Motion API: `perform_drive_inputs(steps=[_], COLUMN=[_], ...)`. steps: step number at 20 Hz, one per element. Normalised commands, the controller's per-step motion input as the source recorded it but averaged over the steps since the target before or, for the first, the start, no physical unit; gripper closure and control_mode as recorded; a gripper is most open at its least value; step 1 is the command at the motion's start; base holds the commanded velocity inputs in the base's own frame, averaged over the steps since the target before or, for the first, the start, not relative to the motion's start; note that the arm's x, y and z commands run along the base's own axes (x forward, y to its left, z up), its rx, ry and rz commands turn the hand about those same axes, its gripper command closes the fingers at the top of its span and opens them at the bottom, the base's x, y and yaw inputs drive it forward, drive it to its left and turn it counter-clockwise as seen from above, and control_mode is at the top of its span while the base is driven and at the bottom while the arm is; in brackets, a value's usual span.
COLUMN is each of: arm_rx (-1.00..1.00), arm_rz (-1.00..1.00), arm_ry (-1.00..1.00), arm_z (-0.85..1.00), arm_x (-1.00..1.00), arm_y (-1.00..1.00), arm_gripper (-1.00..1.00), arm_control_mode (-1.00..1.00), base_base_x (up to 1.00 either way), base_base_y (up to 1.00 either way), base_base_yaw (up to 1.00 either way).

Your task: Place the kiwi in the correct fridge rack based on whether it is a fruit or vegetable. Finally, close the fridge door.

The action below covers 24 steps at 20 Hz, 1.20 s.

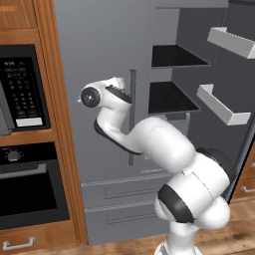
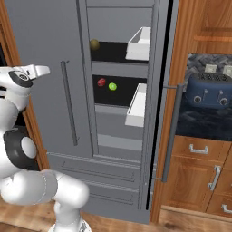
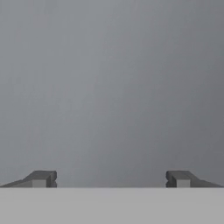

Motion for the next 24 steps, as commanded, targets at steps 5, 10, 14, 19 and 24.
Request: perform_drive_inputs(steps=[5,10,14,19,24], arm_rx=[0.09,0.37,0.47,0.53,0.53], arm_rz=[-0.12,-0.30,-0.14,-0.10,-0.02], arm_ry=[0.00,-0.01,-0.12,-0.03,-0.09], arm_z=[0.00,-0.03,-0.06,0.06,0.04], arm_x=[-0.95,-1.00,-1.00,-0.97,-0.95], arm_y=[0.10,-0.49,-1.00,-1.00,-1.00], arm_gripper=[-1.00,-1.00,-1.00,-1.00,-1.00], arm_control_mode=[-1.00,-1.00,-1.00,-1.00,-1.00], base_base_x=[0.00,0.00,0.00,0.00,0.00], base_base_y=[0.00,0.00,0.00,0.00,0.00], base_base_yaw=[0.00,0.00,0.00,0.00,0.00])
